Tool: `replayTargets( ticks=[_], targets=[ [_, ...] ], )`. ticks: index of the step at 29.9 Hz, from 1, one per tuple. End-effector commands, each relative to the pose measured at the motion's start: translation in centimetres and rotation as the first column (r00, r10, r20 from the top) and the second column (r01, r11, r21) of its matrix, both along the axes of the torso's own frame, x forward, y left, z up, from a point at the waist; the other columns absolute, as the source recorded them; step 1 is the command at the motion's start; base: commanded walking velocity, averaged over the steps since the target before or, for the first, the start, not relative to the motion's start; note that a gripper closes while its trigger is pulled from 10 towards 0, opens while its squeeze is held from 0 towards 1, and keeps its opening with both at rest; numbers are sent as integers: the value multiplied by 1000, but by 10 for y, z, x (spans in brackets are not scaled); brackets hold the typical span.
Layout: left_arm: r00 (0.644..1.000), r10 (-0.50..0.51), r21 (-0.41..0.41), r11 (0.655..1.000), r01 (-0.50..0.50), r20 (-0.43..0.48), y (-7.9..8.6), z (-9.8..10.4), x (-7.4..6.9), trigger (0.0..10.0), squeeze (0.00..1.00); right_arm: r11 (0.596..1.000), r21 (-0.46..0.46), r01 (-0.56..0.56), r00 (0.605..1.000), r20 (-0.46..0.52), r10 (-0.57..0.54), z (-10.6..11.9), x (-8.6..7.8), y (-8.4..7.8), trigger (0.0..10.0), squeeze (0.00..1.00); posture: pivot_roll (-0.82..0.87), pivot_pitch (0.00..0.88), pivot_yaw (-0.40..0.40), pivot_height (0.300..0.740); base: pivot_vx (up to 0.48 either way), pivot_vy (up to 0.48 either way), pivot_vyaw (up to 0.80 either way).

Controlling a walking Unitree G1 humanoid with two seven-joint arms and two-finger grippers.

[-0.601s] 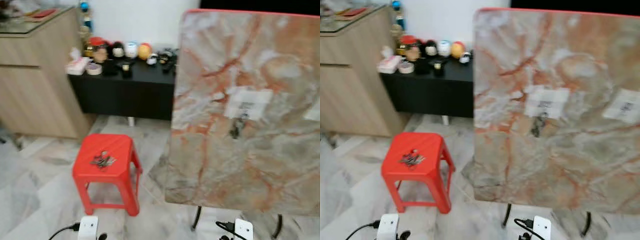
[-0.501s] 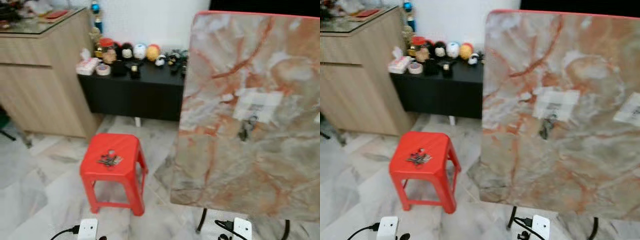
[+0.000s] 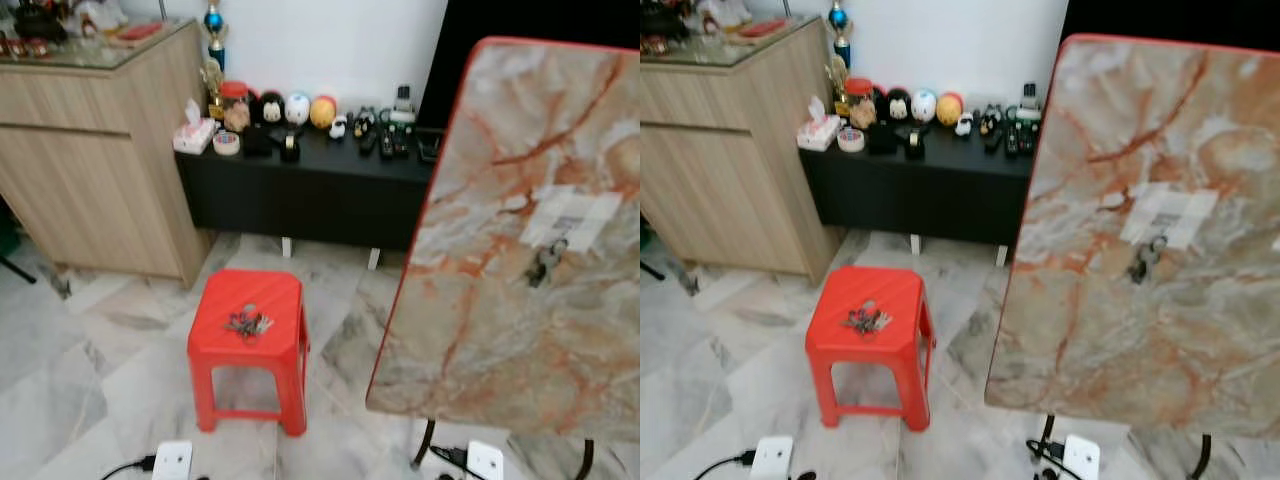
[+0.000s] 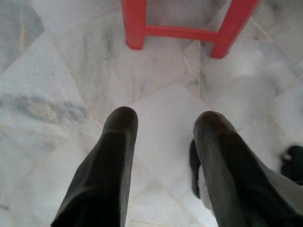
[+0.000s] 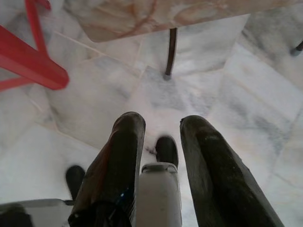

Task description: Hang keys on a hook

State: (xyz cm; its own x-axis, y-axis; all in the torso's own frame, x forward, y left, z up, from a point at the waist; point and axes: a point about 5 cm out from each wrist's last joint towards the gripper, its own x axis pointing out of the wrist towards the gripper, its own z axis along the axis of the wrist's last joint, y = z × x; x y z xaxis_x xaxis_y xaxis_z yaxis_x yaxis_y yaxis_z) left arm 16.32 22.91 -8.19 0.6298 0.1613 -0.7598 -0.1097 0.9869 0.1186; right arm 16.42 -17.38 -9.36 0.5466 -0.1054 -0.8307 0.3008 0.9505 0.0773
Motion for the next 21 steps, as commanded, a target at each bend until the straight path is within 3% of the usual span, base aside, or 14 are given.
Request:
replayTargets(
  ticks=[1, 21],
  targets=[
    [1000, -10, -10, 1000, 10, -12, -5, -2, 0, 10000, 0, 1000, -12, -6, 1000, -12, 6, -1, -3, -5, 10000, 0, 45, 0, -39, 740, 0, 368, 0],
    [1000, 2, -19, 1000, -2, -24, -4, -3, -3, 10000, 0, 1000, -6, -24, 999, -26, 24, -2, -5, -2, 10000, 0, 49, 0, -46, 740, 0, 372, 0]
  ],
)
